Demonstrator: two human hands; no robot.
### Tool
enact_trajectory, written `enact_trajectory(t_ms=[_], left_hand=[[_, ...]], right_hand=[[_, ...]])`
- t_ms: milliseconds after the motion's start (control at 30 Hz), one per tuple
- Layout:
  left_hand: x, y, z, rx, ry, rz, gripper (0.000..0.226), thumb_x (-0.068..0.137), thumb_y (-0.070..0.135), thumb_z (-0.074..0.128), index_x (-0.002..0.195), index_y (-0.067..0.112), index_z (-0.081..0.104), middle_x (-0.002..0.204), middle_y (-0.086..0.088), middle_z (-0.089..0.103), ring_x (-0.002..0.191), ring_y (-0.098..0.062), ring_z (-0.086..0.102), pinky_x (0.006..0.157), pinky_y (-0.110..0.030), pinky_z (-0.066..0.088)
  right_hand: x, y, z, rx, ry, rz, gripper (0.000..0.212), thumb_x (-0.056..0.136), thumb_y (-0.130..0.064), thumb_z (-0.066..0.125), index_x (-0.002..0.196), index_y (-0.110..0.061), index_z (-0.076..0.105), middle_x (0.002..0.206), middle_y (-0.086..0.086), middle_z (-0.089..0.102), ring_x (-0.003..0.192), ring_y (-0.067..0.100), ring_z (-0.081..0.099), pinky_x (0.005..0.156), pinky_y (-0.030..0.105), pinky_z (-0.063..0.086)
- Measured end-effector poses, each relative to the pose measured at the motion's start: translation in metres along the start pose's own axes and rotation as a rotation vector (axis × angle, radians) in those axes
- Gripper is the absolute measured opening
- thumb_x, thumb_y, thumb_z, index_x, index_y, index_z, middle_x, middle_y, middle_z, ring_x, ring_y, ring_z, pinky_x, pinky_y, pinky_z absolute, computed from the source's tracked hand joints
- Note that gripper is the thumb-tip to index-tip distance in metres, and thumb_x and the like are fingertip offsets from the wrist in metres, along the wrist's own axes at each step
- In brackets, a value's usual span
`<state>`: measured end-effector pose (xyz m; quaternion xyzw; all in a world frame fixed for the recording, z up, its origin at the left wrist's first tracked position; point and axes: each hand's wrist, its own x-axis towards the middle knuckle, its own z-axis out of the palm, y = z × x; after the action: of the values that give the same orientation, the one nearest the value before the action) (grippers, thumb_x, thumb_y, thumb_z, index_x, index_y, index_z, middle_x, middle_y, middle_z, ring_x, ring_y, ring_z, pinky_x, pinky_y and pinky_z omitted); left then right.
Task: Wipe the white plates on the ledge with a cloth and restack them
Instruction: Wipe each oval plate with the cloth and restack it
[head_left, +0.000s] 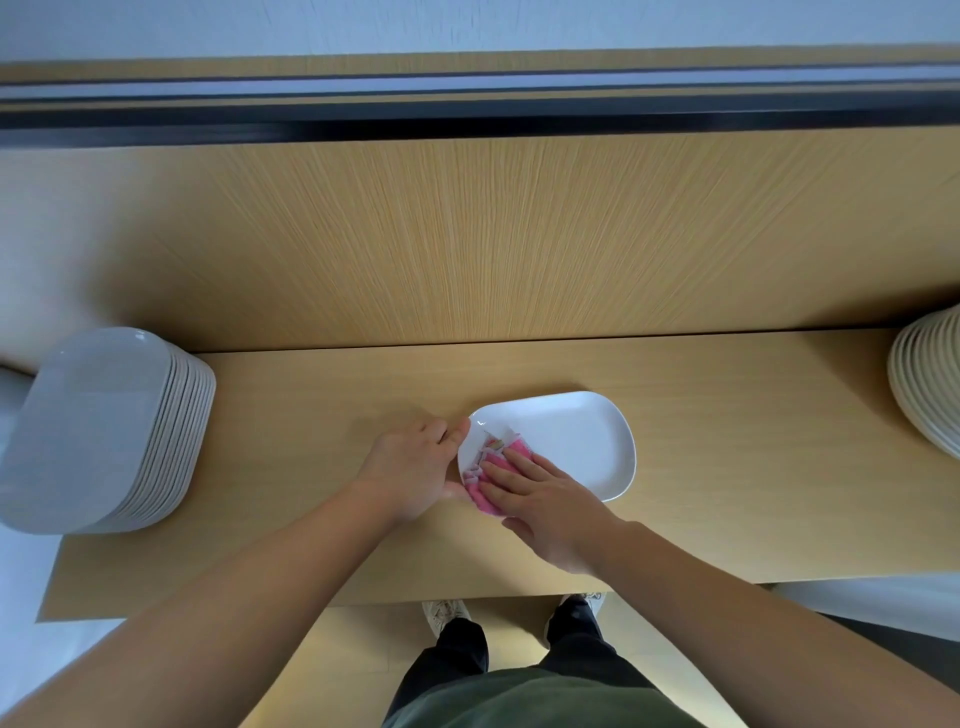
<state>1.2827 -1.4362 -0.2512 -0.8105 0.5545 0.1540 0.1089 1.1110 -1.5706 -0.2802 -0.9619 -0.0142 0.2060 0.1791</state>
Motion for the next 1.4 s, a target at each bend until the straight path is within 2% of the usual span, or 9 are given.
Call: enact_trajectory(t_ms=[100, 267, 433, 633, 767, 867, 1033, 1200, 1400], left_hand=[[0.001, 0.0, 0.001, 0.025, -0.027, -0.005, 0.092, 0.085, 0.074, 0.034, 0.154, 0.022, 0.004, 0.141, 0.002, 0.036, 0.126, -0.017, 0.041, 0.088, -0.033, 0.045], [0.002, -0.003, 0.005, 0.022, -0.033, 0.012, 0.09, 0.085, 0.075, 0.033, 0.154, 0.026, 0.002, 0.143, 0.001, 0.035, 0.127, -0.018, 0.04, 0.09, -0.034, 0.045], [-0.002, -0.005, 0.002, -0.001, -0.021, 0.033, 0.09, 0.085, 0.07, 0.046, 0.154, 0.028, 0.004, 0.146, -0.001, 0.031, 0.128, -0.023, 0.036, 0.104, -0.034, 0.033], [-0.009, 0.0, 0.025, -0.038, 0.414, 0.318, 0.049, 0.068, 0.054, 0.073, 0.104, 0.021, 0.073, 0.109, 0.002, 0.068, 0.107, -0.016, 0.055, 0.092, -0.027, 0.048], [-0.007, 0.016, 0.028, -0.104, 0.282, 0.351, 0.052, 0.079, 0.053, 0.035, 0.089, 0.024, 0.077, 0.11, 0.007, 0.071, 0.105, -0.011, 0.066, 0.098, -0.022, 0.043], [-0.006, 0.02, 0.032, -0.174, 0.195, 0.334, 0.056, 0.079, 0.056, 0.035, 0.085, 0.022, 0.079, 0.108, 0.006, 0.072, 0.104, -0.009, 0.067, 0.093, -0.026, 0.047], [-0.004, 0.022, 0.025, -0.196, 0.068, 0.34, 0.055, 0.078, 0.054, 0.037, 0.077, 0.019, 0.079, 0.101, 0.005, 0.074, 0.099, -0.007, 0.068, 0.085, -0.029, 0.054], [-0.005, 0.023, 0.026, -0.162, 0.029, 0.345, 0.056, 0.08, 0.054, 0.035, 0.077, 0.019, 0.079, 0.101, 0.006, 0.074, 0.099, -0.006, 0.068, 0.085, -0.029, 0.054], [-0.006, 0.023, 0.026, -0.133, -0.009, 0.35, 0.058, 0.082, 0.054, 0.031, 0.073, 0.02, 0.078, 0.098, 0.01, 0.074, 0.099, -0.004, 0.067, 0.085, -0.026, 0.054]], right_hand=[[-0.008, 0.003, -0.002, 0.012, 0.029, -0.01, 0.06, 0.095, -0.043, 0.023, 0.149, -0.023, 0.038, 0.156, -0.003, 0.031, 0.147, 0.026, 0.019, 0.117, 0.042, 0.0], [-0.023, 0.011, -0.002, 0.034, 0.204, -0.079, 0.035, 0.091, -0.017, 0.058, 0.125, -0.024, 0.066, 0.13, -0.006, 0.063, 0.125, 0.021, 0.056, 0.105, 0.041, 0.045], [-0.041, 0.033, -0.029, 0.063, 0.201, -0.051, 0.052, 0.081, 0.004, 0.063, 0.122, -0.028, 0.065, 0.124, -0.009, 0.066, 0.115, 0.023, 0.062, 0.083, 0.043, 0.057], [-0.01, 0.057, -0.059, -0.168, 0.302, -0.054, 0.053, 0.072, 0.008, 0.06, 0.119, -0.018, 0.064, 0.124, 0.002, 0.062, 0.104, 0.031, 0.059, 0.077, 0.042, 0.054], [0.003, 0.056, -0.034, -0.262, 0.131, -0.039, 0.048, 0.08, -0.021, 0.067, 0.128, -0.02, 0.061, 0.136, 0.007, 0.057, 0.124, 0.041, 0.052, 0.093, 0.05, 0.05], [0.0, 0.058, -0.023, -0.237, 0.116, 0.032, 0.049, 0.095, -0.038, 0.034, 0.137, -0.024, 0.054, 0.145, 0.002, 0.05, 0.135, 0.039, 0.042, 0.102, 0.052, 0.043], [-0.019, 0.071, -0.037, -0.216, 0.084, 0.156, 0.051, 0.095, -0.038, 0.024, 0.139, -0.035, 0.05, 0.148, -0.008, 0.045, 0.138, 0.027, 0.041, 0.108, 0.045, 0.034], [-0.046, 0.073, -0.033, -0.07, -0.002, 0.332, 0.082, 0.078, -0.051, -0.014, 0.152, -0.04, 0.022, 0.162, -0.013, 0.009, 0.15, 0.012, 0.004, 0.119, 0.039, 0.006], [-0.07, 0.055, -0.007, -0.06, 0.116, 0.341, 0.057, 0.092, -0.042, 0.021, 0.137, -0.03, 0.054, 0.147, -0.002, 0.048, 0.139, 0.023, 0.041, 0.11, 0.049, 0.035]])
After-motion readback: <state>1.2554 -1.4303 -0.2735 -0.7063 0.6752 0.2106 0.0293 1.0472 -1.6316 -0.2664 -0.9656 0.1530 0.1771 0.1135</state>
